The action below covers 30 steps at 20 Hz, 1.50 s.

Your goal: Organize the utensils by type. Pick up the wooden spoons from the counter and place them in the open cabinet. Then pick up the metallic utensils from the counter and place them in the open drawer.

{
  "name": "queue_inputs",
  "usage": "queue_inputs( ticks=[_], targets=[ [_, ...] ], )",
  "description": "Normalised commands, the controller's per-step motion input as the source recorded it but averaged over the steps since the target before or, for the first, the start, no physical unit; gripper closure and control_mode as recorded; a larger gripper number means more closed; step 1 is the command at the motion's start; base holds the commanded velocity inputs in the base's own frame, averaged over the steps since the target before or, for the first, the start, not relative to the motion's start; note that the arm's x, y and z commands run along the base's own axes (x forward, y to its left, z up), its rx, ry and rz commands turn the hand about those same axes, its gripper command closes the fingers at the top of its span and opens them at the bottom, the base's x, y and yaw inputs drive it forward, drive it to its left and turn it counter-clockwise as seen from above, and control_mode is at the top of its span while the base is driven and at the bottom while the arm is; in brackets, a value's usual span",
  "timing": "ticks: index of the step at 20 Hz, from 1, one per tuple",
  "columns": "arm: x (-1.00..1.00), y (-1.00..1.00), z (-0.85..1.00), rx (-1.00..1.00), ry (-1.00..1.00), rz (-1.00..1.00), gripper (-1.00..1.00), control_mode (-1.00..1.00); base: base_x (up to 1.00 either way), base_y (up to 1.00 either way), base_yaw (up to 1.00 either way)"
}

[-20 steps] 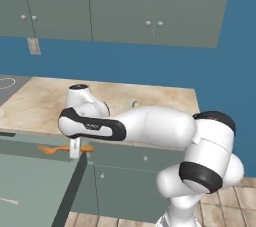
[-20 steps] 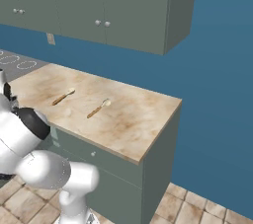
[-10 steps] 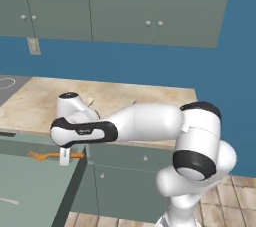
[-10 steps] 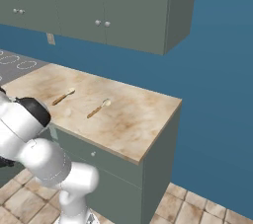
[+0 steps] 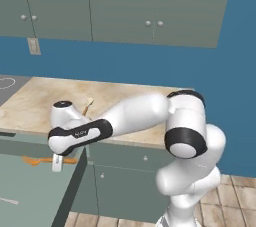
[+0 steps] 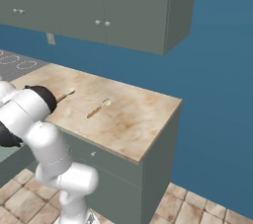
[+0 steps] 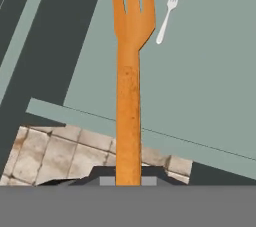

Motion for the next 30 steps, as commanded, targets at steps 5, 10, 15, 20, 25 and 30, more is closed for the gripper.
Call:
queue_inputs(
  ticks=[5, 10, 15, 20, 25, 30],
  targets=[
    [0.16, 0.30, -0.29, -0.02, 0.00, 0.00, 1.00, -1.00, 0.00, 0.00, 0.00],
    [0.02, 0.25, -0.14, 0.00, 0.00, 0.00, 1.00, -1.00, 0.00, 0.00, 0.00],
    [0.00, 0.25, -0.03, -0.01, 0.00, 0.00, 1.00, -1.00, 0.00, 0.00, 0.00],
    [0.01, 0.25, -0.19, -0.05, 0.00, 0.00, 1.00, -1.00, 0.00, 0.00, 0.00],
    [0.00, 0.12, -0.13, -0.02, 0.00, 0.00, 1.00, -1.00, 0.00, 0.00, 0.00],
    [0.00, 0.06, -0.21, -0.04, 0.00, 0.00, 1.00, -1.00, 0.00, 0.00, 0.00]
  ],
)
